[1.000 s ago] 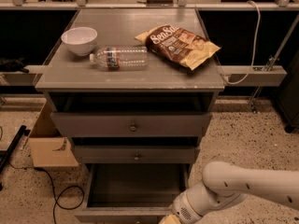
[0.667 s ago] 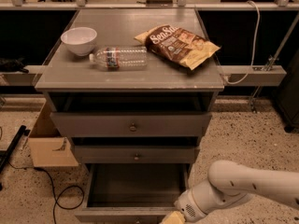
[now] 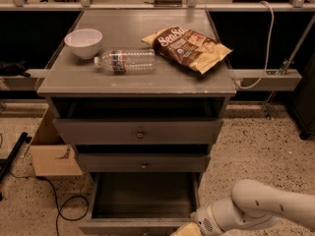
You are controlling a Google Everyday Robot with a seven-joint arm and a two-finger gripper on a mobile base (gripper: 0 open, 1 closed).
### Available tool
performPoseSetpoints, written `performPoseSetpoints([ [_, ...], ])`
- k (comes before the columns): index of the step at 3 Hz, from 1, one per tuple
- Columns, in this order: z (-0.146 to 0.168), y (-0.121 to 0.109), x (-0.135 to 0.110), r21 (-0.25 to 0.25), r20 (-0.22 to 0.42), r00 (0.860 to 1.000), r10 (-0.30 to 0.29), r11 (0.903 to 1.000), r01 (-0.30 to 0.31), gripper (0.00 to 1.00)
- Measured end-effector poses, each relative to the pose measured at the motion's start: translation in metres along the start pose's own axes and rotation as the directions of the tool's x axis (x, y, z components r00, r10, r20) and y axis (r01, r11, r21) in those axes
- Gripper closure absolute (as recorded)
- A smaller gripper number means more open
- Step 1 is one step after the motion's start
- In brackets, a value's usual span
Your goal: Close bottom drawer
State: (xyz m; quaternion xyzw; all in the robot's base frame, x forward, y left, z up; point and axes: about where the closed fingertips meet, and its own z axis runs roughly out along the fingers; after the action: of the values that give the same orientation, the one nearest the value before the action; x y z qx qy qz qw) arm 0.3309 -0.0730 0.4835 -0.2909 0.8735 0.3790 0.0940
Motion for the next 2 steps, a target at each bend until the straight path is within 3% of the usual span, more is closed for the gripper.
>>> performPoseSetpoints([
  [1, 0.006, -0.002, 0.000, -0.006, -0.003, 1.000, 0.008, 1.0000, -0.008, 0.00],
  [2, 0.034, -0.012, 0.001, -0.032, -0.021, 0.999, 0.049, 0.9982, -0.050, 0.00],
])
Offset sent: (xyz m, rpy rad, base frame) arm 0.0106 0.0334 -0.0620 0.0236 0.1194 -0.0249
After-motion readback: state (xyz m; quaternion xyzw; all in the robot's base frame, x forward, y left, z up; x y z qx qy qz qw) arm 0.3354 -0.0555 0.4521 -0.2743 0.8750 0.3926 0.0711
